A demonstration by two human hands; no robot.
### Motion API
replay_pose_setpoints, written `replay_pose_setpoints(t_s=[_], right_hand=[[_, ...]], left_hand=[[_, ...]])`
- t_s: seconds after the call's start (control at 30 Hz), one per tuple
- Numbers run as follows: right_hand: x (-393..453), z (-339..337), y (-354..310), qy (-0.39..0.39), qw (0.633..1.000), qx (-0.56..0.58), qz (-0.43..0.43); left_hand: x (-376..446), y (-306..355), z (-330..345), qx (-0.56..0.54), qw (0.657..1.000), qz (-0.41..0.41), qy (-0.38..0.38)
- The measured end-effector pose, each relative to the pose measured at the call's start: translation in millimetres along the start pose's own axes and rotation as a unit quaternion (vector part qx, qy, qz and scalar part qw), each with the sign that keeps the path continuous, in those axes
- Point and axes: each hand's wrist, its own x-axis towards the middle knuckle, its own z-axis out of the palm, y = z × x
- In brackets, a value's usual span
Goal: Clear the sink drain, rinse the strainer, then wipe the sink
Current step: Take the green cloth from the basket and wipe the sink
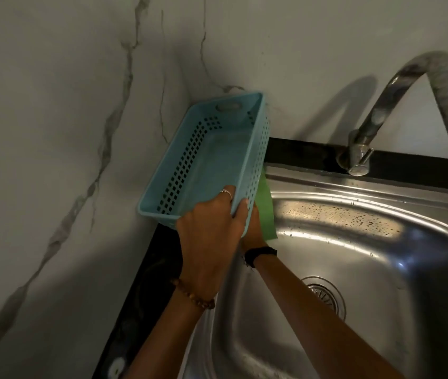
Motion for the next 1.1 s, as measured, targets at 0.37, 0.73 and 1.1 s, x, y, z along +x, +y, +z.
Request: replay_pose_setpoints(t_s=[0.37, 0.73, 1.1], right_hand=[[25.6, -25.0, 3.2, -0.005, 0.921, -0.305, -0.241], [12.6, -143.4, 53.0, 0.005, 0.866, -0.480, -0.142], [-14.1, -213.7, 69.9, 0.025, 0.918, -0.396, -0.021]], left_hand=[[-2.6, -3.0, 13.0, 0.039, 0.999, 0.024, -0.019], [-9.9, -14.0, 32.4, 0.102, 0.993, 0.048, -0.042], [-22.8, 24.7, 51.5, 0.045, 0.955, 0.287, 0.058]])
